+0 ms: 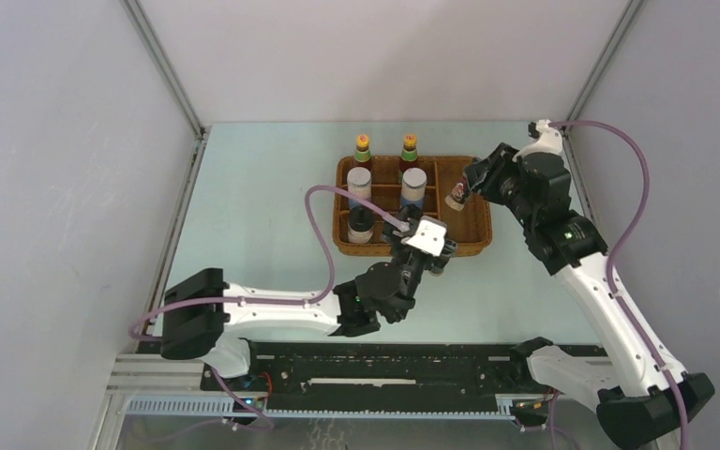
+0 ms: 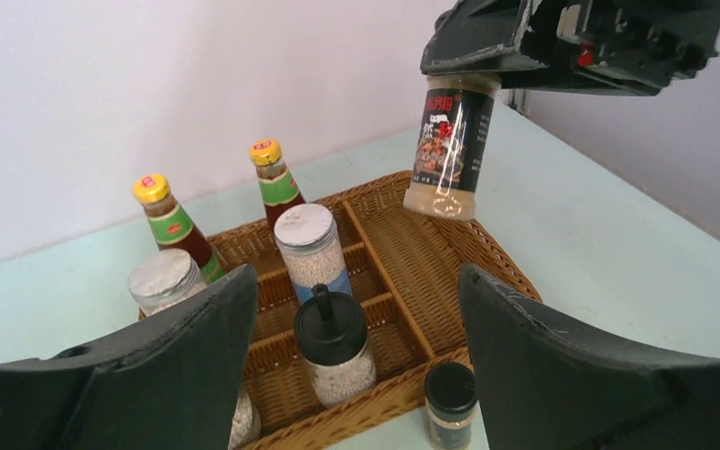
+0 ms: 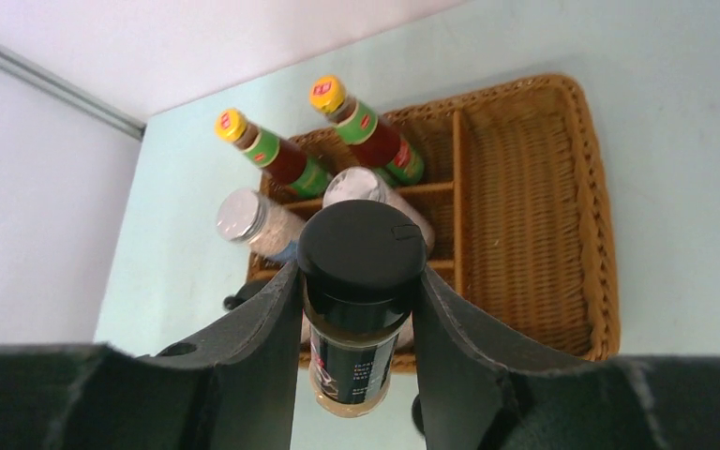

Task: Organize the condiment bottles
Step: Place the bottle in the storage box.

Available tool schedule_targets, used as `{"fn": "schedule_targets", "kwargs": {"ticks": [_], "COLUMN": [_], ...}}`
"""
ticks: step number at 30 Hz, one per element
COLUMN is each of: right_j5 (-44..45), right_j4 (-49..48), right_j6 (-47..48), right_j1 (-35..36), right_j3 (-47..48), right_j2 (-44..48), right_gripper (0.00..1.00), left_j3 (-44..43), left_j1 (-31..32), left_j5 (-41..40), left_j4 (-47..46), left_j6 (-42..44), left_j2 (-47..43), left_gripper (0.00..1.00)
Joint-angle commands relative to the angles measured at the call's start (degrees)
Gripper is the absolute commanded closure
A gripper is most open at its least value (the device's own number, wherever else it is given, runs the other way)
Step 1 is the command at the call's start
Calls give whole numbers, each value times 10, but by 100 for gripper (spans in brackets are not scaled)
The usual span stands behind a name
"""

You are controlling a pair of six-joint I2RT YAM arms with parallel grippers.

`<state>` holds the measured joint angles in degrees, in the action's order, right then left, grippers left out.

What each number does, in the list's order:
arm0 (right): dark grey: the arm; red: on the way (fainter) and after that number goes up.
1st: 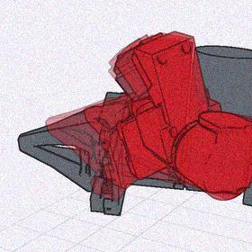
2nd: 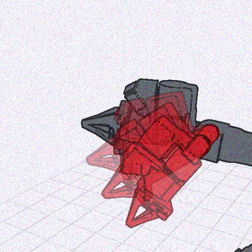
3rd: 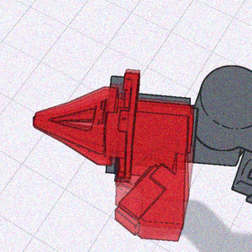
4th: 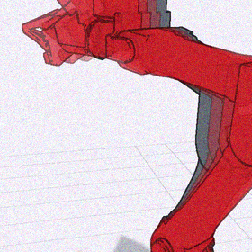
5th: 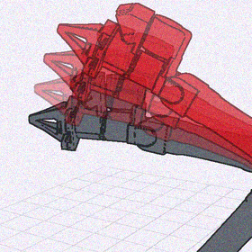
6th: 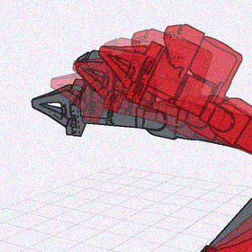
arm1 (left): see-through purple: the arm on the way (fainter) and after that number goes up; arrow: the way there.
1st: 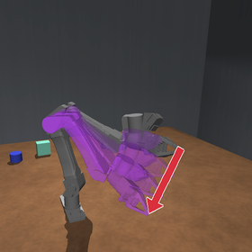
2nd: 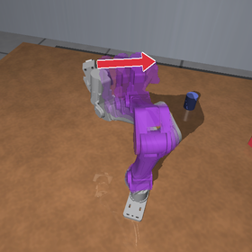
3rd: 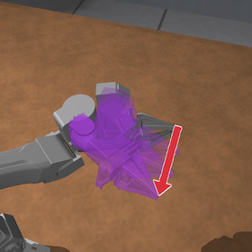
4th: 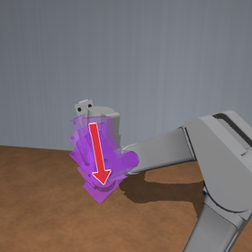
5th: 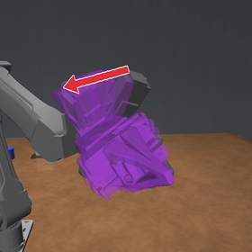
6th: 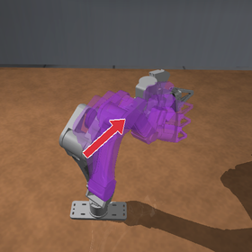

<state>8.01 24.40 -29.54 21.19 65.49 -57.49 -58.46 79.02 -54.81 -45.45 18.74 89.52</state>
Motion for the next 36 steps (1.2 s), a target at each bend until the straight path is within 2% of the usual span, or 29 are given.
{"fn": "schedule_targets", "kwargs": {"ticks": [1,9,13,17,25,36], "right_j5": [53,118,143,167,189,182], "right_j4": [-93,-224,-341,-451,-602,-642], "right_j6": [77,198,265,324,396,409], "right_j1": [2,2,1,-1,-3,-18], "right_j3": [2,1,-22,-36,-36,7], "right_j2": [-36,-152,-213,-286,-417,-516], "right_gripper": [100,100,100,100,100,100], "left_j3": [31,62,86,111,137,163], "left_j1": [4,4,4,4,3,-2], "left_j5": [-40,-54,-55,-57,-51,-42], "left_j4": [16,81,96,95,95,82], "left_j6": [-75,-173,-211,-230,-246,-257], "left_j2": [-51,-106,-127,-146,-159,-172], "left_gripper": [18,18,18,18,18,18]}}
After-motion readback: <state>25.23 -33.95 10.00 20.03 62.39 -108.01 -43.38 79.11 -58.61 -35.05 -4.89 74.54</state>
